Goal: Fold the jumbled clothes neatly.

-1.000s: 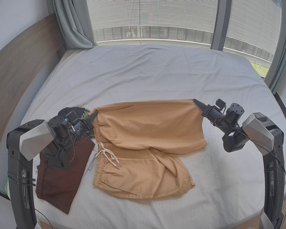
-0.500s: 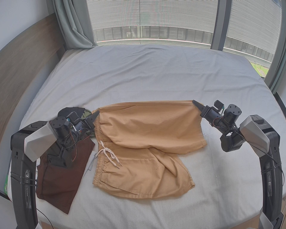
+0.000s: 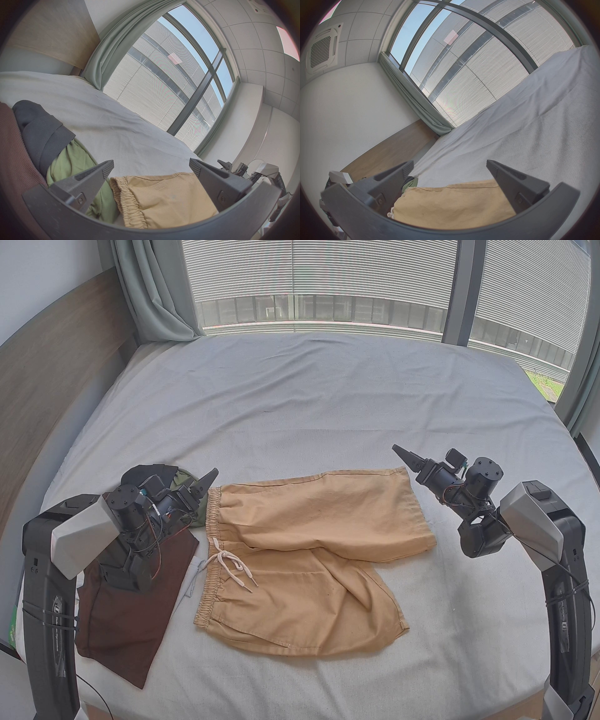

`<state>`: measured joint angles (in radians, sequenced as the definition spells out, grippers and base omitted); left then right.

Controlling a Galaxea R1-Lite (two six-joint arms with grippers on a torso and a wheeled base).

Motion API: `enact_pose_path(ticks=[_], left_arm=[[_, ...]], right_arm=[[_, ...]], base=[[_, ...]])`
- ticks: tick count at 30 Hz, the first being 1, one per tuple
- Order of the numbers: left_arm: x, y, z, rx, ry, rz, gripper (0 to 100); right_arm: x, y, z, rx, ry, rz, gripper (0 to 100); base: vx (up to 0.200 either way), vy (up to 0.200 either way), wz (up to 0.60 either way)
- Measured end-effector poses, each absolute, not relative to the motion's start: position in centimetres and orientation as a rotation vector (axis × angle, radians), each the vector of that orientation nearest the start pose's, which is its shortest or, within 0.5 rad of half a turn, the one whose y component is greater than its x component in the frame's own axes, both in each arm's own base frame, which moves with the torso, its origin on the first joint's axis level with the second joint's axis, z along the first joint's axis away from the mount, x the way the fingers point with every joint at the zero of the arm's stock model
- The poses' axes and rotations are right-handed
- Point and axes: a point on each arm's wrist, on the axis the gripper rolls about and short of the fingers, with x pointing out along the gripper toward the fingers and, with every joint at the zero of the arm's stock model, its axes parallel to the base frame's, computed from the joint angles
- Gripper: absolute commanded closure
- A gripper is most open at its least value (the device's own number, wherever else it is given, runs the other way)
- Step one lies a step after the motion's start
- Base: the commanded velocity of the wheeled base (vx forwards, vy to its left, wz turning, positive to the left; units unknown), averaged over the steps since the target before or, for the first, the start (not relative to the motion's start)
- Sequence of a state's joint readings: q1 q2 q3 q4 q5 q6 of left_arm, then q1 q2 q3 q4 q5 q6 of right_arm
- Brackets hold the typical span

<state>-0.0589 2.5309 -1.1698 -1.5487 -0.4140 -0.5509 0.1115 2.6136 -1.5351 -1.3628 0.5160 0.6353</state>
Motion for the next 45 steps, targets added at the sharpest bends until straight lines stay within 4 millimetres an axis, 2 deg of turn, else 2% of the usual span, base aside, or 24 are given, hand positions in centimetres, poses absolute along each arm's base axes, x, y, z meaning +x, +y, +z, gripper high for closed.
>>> enact_pose_path(ticks=[10,16,22,30,39,45], left_arm=[[44.2,-3.2,3.6,-0.511,-0.013,-0.5,0],[42.8,-3.0,5.0,-0.511,-0.003,-0.505,0],[40.5,-3.1,6.7,-0.503,0.03,-0.569,0],[37.3,-3.0,8.4,-0.5,0.08,-0.633,0],[34.3,-2.6,9.9,-0.498,0.102,-0.653,0],[33.5,-2.5,10.5,-0.461,0.086,-0.66,0]], right_arm=[[48.7,6.6,6.3,0.559,-0.039,0.677,0],[47.3,6.5,6.9,0.559,-0.024,0.673,0],[45.4,6.4,7.5,0.556,-0.027,0.675,0],[41.5,7.2,8.0,0.565,0.025,0.688,0],[36.2,8.7,11.0,0.558,0.055,0.74,0],[33.0,9.1,12.4,0.541,0.066,0.767,0]], base=[[0.0,0.0,0.0],[0.0,0.0,0.0],[0.0,0.0,0.0],[0.0,0.0,0.0],[0.0,0.0,0.0],[0.0,0.0,0.0]])
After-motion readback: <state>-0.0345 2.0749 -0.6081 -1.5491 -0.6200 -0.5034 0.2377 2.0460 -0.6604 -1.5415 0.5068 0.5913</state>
